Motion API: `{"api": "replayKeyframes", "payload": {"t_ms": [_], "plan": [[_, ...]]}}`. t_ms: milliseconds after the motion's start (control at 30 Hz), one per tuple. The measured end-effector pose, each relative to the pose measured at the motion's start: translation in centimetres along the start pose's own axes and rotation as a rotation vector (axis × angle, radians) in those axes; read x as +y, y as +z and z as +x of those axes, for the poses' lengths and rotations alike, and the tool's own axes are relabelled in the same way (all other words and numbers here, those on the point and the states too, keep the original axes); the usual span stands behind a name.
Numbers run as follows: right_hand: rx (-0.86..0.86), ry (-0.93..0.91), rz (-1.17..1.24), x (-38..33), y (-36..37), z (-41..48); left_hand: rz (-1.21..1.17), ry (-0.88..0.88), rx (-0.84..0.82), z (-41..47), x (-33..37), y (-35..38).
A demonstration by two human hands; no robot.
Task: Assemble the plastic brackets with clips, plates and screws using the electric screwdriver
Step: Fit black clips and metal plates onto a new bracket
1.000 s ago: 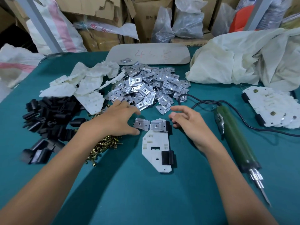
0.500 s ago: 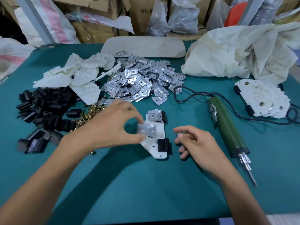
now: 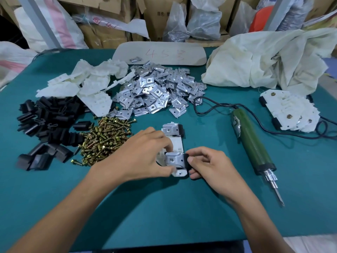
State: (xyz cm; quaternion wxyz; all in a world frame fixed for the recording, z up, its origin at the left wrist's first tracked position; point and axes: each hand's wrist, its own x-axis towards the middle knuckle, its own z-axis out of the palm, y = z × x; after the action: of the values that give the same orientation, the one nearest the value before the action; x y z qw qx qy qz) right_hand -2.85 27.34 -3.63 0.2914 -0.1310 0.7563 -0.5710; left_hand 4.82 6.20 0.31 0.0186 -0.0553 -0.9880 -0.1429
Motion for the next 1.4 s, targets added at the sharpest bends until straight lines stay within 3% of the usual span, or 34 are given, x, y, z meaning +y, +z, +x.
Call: {"api": "replayKeyframes", "payload": {"t_ms": [300,567,733,933,1167,1400], "plan": [[-0.058,0.061,0.178,-0.2,0.0,0.2,-0.092,-0.036,0.033,-0.7,-0.1,0.9],[-0.074,0.093,0.263,-1.1,0.5,1.0,-0.34,-0.114,0.051,-2.0,-1.1,2.7],[-0.036,-0.024,0.338,-2.8,1.0,3.0,-0.626,-0.306,0.259,-1.6,-1.4,3.1],[-0.046,-0.13,0.462,-4.2,1.2,5.6,-1.205,-0.277,0.237,0.9,-1.9,1.8],[-0.058,-0.128,0.434,-3.1,1.1,6.2,-1.413,-0.286,0.266,1.3,-1.8,2.5],[-0.064,-0.116,0.421,-2.9,1.2,6.2,-1.408,-0.295,0.257,0.9,-2.0,2.9]]}}
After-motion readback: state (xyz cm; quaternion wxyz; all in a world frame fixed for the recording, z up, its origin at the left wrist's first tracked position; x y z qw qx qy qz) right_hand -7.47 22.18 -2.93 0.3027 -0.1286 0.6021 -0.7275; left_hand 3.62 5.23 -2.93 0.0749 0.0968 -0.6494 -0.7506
